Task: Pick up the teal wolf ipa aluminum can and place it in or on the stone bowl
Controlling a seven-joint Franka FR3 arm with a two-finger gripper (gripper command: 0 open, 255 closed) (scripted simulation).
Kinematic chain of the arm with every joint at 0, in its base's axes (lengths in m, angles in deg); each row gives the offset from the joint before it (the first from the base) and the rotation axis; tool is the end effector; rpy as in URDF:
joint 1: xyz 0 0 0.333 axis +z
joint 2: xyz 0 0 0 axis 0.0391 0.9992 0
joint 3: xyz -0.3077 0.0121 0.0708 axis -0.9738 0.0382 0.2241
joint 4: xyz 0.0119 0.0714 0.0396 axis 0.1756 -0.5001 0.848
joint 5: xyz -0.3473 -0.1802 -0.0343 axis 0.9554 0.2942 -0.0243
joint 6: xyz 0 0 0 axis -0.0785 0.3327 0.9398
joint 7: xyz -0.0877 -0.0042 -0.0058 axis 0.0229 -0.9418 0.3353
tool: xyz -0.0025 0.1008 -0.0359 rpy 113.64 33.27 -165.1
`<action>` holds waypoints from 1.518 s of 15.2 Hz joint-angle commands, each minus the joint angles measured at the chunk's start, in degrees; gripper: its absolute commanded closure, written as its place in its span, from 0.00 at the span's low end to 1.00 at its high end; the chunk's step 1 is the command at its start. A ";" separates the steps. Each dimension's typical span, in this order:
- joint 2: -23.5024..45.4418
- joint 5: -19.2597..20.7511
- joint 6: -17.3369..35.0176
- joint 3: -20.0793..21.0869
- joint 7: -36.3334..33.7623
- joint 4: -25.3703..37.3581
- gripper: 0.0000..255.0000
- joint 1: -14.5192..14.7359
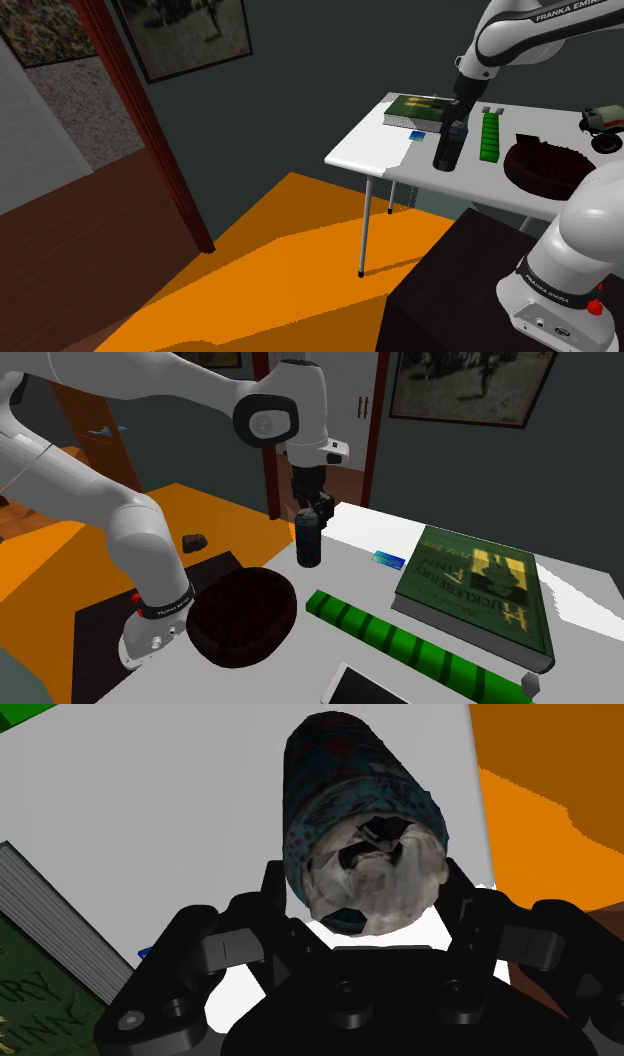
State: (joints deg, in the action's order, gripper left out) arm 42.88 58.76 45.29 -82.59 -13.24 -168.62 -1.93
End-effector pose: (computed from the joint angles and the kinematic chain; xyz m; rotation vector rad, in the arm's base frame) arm 0.3417 -0.1800 0.4619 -3.0724 0.0525 -0.2147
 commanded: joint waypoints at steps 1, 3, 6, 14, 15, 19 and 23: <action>0.02 -0.02 -0.04 0.00 -0.01 -0.10 1.00 0.01; 0.00 -0.02 -0.06 0.03 -0.05 -0.10 1.00 0.01; -0.39 -0.12 -1.73 0.28 -0.13 1.20 1.00 0.03; -1.47 -0.61 -8.16 1.39 -0.65 6.58 1.00 0.25; -1.53 -0.67 -8.94 1.51 -0.70 7.29 1.00 0.29; -1.66 -0.96 -12.03 1.98 -0.90 10.25 1.00 0.45; -1.57 -1.25 -15.05 2.39 -1.06 13.37 1.00 0.65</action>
State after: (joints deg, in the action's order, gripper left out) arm 41.20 57.59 31.14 -80.28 -14.31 -156.25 -1.34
